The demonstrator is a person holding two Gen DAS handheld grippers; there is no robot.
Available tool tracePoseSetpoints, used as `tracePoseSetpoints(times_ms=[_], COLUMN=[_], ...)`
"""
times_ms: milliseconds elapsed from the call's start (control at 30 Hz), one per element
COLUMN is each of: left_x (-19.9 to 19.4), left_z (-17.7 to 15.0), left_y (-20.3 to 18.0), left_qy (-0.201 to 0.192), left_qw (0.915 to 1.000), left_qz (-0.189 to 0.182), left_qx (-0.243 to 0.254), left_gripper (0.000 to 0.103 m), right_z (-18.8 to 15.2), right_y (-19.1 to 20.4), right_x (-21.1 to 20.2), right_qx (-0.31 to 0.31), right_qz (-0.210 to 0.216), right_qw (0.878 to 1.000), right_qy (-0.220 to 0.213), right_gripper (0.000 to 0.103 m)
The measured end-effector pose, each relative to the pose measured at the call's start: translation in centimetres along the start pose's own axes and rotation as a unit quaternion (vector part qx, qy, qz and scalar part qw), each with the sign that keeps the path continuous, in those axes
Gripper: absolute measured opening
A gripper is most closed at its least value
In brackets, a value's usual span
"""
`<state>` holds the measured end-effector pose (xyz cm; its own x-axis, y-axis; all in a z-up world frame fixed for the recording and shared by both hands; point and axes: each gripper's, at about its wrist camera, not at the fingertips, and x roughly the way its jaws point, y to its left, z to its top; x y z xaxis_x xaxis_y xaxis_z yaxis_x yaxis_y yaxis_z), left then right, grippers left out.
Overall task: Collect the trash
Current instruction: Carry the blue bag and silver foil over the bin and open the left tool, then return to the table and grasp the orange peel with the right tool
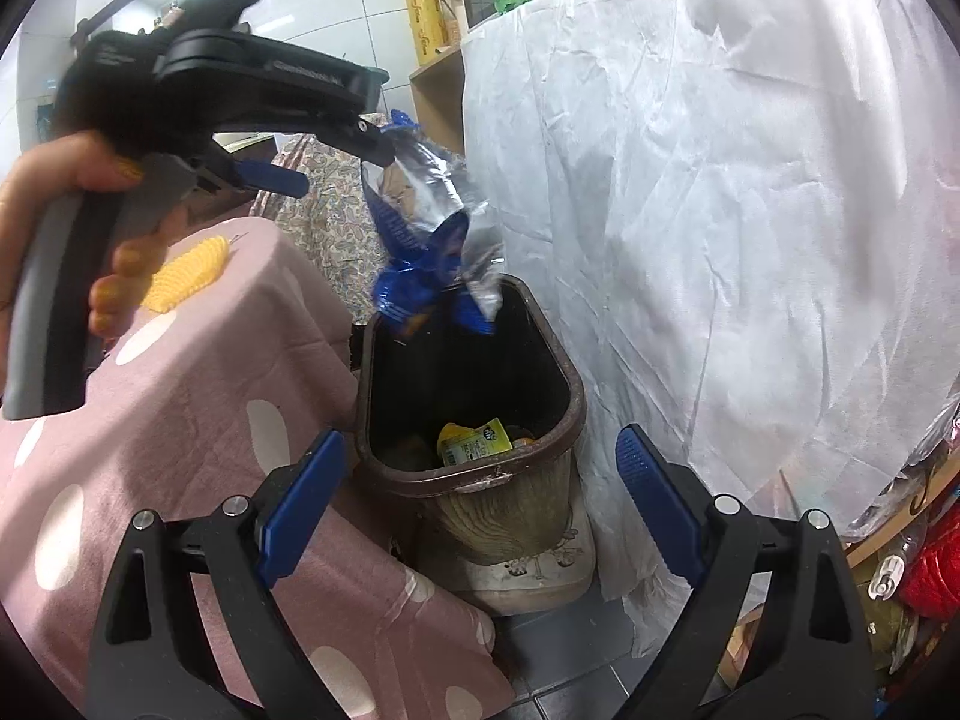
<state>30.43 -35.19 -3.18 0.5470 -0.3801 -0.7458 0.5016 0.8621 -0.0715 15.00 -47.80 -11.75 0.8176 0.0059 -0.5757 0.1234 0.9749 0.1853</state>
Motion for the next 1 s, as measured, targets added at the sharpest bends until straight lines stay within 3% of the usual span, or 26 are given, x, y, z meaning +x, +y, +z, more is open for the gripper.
tracePoseSetpoints(times_ms=[167,267,367,400,433,500,533,600,700,800,1000], left_x=[-0.5,0.8,3.4,4.0,5.2,7.1,7.9,7.9,7.3,5.7,-0.7], left_z=[0.5,1.2,1.8,1.9,1.9,1.4,1.2,1.3,1.3,1.5,-0.1], left_y=[0.4,0.4,0.1,0.4,0.6,0.8,1.1,1.4,1.6,1.1,0.3], left_qy=[-0.015,0.004,0.059,0.079,0.120,0.192,0.213,0.206,0.202,0.175,0.108], left_qw=[0.9992,0.9978,0.9930,0.9928,0.9911,0.9807,0.9765,0.9778,0.9787,0.9832,0.9904], left_qz=[0.036,0.058,0.083,0.073,0.039,-0.005,-0.002,0.017,-0.015,-0.015,-0.035], left_qx=[0.010,0.033,0.060,0.052,0.042,0.038,0.033,0.032,0.033,0.048,0.080], left_gripper=[0.078,0.078,0.078,0.078,0.078,0.079,0.078,0.079,0.080,0.080,0.085], right_z=[0.1,0.1,0.2,0.2,0.2,0.2,0.3,0.3,0.2,0.2,0.2], right_y=[0.7,0.9,0.8,0.8,0.8,0.7,0.7,0.6,0.4,0.3,1.3], right_x=[-0.1,-0.4,-0.8,-0.9,-1.1,-1.2,-1.3,-1.5,-1.9,-2.0,-1.8], right_qx=[0.001,0.007,0.013,0.013,0.013,0.012,0.012,0.013,0.012,0.013,-0.007], right_qz=[0.008,0.013,0.011,0.009,0.007,0.004,0.002,-0.001,-0.007,-0.011,-0.010], right_qw=[1.000,1.000,1.000,1.000,1.000,1.000,1.000,1.000,1.000,1.000,1.000], right_qy=[0.002,0.001,-0.002,-0.003,-0.004,-0.004,-0.003,-0.004,-0.007,-0.008,0.000], right_gripper=[0.090,0.090,0.090,0.090,0.090,0.090,0.090,0.090,0.090,0.090,0.091])
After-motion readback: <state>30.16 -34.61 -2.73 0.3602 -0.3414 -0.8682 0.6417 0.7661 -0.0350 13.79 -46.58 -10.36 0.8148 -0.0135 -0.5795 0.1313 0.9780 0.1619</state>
